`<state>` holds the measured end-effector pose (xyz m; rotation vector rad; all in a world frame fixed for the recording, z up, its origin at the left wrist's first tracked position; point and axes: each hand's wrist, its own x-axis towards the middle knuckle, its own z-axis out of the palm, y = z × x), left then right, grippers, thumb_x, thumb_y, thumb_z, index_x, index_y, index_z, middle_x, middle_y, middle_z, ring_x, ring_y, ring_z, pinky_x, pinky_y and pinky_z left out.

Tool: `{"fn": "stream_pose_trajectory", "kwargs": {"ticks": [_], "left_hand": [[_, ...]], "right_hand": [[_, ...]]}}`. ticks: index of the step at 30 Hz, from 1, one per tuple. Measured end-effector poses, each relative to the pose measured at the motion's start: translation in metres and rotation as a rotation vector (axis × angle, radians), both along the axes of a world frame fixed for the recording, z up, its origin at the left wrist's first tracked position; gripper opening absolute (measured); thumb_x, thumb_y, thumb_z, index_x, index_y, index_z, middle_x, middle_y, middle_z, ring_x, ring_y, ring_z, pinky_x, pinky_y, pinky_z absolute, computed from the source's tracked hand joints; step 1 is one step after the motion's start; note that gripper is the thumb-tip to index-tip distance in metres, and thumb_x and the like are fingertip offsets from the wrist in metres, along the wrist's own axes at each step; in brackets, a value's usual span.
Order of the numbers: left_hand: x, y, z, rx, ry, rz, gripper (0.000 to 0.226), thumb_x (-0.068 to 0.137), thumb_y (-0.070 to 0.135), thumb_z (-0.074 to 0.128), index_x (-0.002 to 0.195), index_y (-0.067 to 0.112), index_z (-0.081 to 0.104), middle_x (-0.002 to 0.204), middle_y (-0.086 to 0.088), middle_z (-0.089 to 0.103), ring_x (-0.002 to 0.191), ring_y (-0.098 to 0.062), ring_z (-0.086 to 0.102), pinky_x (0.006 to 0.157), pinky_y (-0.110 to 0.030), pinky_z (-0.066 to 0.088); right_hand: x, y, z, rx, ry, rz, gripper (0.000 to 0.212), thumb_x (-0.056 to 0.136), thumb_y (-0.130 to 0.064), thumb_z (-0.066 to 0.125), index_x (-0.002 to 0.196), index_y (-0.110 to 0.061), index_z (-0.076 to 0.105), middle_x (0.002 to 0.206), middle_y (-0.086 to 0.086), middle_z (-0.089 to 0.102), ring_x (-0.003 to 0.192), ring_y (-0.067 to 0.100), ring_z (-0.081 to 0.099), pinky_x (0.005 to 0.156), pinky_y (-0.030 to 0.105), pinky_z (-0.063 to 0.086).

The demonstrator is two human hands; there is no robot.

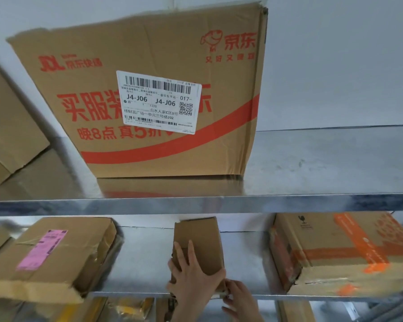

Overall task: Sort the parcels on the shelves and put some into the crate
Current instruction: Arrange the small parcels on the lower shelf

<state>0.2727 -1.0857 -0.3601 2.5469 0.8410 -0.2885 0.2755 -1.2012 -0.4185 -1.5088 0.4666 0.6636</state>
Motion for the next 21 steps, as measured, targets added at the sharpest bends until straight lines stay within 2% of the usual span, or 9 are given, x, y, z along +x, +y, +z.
{"fn": "stream_pose_trajectory", "kwargs": {"ticks": [4, 7, 8, 11, 12, 14, 16, 19, 21], "left_hand": [[-0.006, 0.016, -0.007, -0.206, -0.175, 0.001, 0.109, 0.071, 0.072, 0.058, 0.148, 0.039, -0.012, 0.157, 0.007, -0.019, 0.144, -0.030, 0.008, 0.110, -0.052, 0.027], [-0.009, 0.024, -0.012, -0.555, -0.298, 0.120, 0.113, 0.059, 0.070, 0.066, 0.149, 0.036, 0.006, 0.159, 0.003, 0.006, 0.141, -0.029, 0.023, 0.113, -0.048, 0.029], [-0.009, 0.025, -0.014, -0.719, -0.340, 0.177, 0.112, 0.057, 0.066, 0.069, 0.149, 0.033, 0.013, 0.157, 0.000, 0.015, 0.137, -0.028, 0.030, 0.112, -0.047, 0.032], [-0.008, 0.032, -0.016, -1.019, -0.363, 0.284, 0.075, 0.089, 0.028, 0.064, 0.149, 0.014, 0.023, 0.150, -0.011, 0.030, 0.119, -0.025, 0.041, 0.097, -0.038, 0.042], [-0.006, 0.036, -0.021, -1.057, -0.368, 0.286, 0.071, 0.090, 0.023, 0.063, 0.148, 0.010, 0.024, 0.149, -0.014, 0.033, 0.114, -0.024, 0.042, 0.087, -0.034, 0.045], [-0.005, 0.044, -0.032, -1.088, -0.375, 0.294, 0.090, 0.075, 0.039, 0.072, 0.147, 0.013, 0.026, 0.145, -0.014, 0.039, 0.112, -0.024, 0.049, 0.077, -0.029, 0.048], [-0.007, 0.049, -0.043, -1.096, -0.360, 0.275, 0.103, 0.055, 0.054, 0.071, 0.144, 0.022, 0.031, 0.140, -0.007, 0.045, 0.113, -0.021, 0.054, 0.081, -0.031, 0.051], [-0.012, 0.052, -0.039, -1.116, -0.360, 0.224, 0.060, 0.085, 0.039, 0.064, 0.135, 0.022, 0.037, 0.131, 0.000, 0.051, 0.106, -0.012, 0.056, 0.077, -0.025, 0.054], [-0.014, 0.058, -0.041, -1.116, -0.358, 0.196, 0.047, 0.089, 0.032, 0.058, 0.131, 0.023, 0.038, 0.130, -0.003, 0.052, 0.105, -0.012, 0.057, 0.073, -0.023, 0.056]], "right_hand": [[0.003, -0.005, 0.015, -0.029, -0.085, -0.014, 0.027, 0.090, -0.040, 0.062, 0.099, -0.015, 0.064, 0.097, 0.009, 0.066, 0.085, 0.026, 0.065, 0.059, 0.028, 0.049], [0.009, -0.007, 0.025, -0.022, -0.222, -0.002, 0.023, 0.088, -0.034, 0.065, 0.081, -0.013, 0.067, 0.076, 0.007, 0.066, 0.067, 0.014, 0.063, 0.056, 0.022, 0.048], [0.011, -0.007, 0.028, -0.035, -0.281, -0.003, 0.021, 0.087, -0.035, 0.066, 0.082, -0.014, 0.067, 0.078, 0.007, 0.066, 0.067, 0.011, 0.064, 0.059, 0.020, 0.050], [0.009, 0.000, 0.029, -0.072, -0.399, 0.026, 0.036, 0.085, -0.043, 0.065, 0.112, -0.020, 0.062, 0.107, 0.005, 0.064, 0.094, 0.014, 0.065, 0.078, 0.023, 0.054], [0.006, 0.003, 0.033, -0.073, -0.409, 0.045, 0.036, 0.088, -0.040, 0.064, 0.118, -0.021, 0.057, 0.112, 0.003, 0.063, 0.100, 0.014, 0.063, 0.078, 0.020, 0.052], [0.001, 0.010, 0.037, -0.072, -0.409, 0.083, 0.037, 0.092, -0.035, 0.059, 0.125, -0.026, 0.045, 0.117, -0.002, 0.062, 0.103, 0.013, 0.061, 0.072, 0.009, 0.048], [-0.003, 0.014, 0.039, -0.075, -0.428, 0.116, 0.039, 0.095, -0.034, 0.056, 0.130, -0.028, 0.039, 0.118, -0.005, 0.061, 0.102, 0.010, 0.059, 0.067, 0.002, 0.044], [-0.003, 0.022, 0.031, -0.037, -0.421, 0.090, 0.050, 0.094, -0.032, 0.057, 0.138, -0.022, 0.038, 0.116, -0.008, 0.059, 0.104, 0.009, 0.059, 0.081, 0.012, 0.050], [-0.003, 0.029, 0.028, -0.036, -0.439, 0.108, 0.051, 0.092, -0.033, 0.058, 0.138, -0.022, 0.038, 0.116, -0.010, 0.058, 0.105, 0.010, 0.060, 0.089, 0.020, 0.052]]}}
